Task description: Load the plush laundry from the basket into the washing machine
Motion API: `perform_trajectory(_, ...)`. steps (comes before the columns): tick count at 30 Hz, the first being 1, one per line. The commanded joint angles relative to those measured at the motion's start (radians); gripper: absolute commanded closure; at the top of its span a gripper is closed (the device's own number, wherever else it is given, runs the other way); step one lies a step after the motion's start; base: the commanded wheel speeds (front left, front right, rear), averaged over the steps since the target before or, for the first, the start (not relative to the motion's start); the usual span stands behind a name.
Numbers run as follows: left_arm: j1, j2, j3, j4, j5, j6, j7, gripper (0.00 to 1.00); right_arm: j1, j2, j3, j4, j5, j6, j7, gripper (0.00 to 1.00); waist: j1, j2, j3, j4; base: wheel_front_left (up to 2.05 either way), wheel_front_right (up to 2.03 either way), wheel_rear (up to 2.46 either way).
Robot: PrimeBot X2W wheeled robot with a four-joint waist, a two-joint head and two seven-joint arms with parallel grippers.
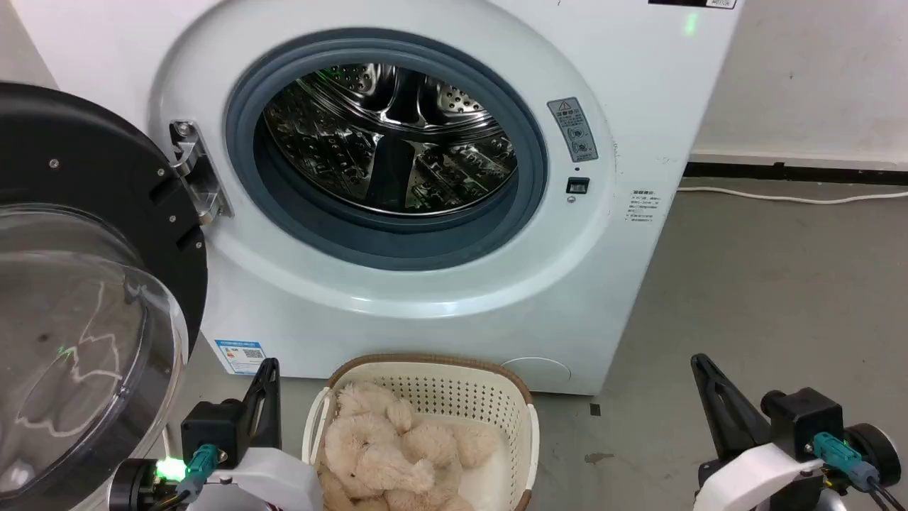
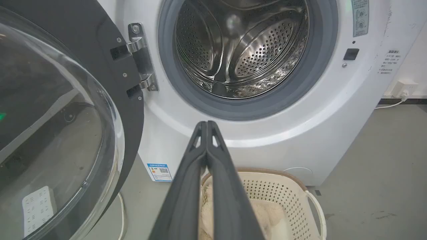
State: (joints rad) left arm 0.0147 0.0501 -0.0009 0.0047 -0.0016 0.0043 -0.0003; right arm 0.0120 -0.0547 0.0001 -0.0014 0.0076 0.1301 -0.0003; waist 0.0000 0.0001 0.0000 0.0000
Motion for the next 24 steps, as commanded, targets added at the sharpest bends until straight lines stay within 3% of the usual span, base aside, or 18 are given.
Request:
perform_trajectory(1, -0.015, 0.0, 0.001, -0.005, 0.002, -0.004, 0.0, 1.0, -0.012, 0.005, 0.0, 0.001, -0.008, 0.001, 0.0, 1.0, 0.0, -0.0001, 0.0, 0.0, 0.0, 0.0, 0.0)
perform_trajectory(24, -0.015, 0.0, 0.001, -0.005, 0.002, -0.004, 0.0, 1.0, -0.012, 0.005, 0.0, 0.001, -0.008, 0.001, 0.0, 1.0, 0.0, -0.0001, 0.0, 0.0, 0.0, 0.0, 0.0)
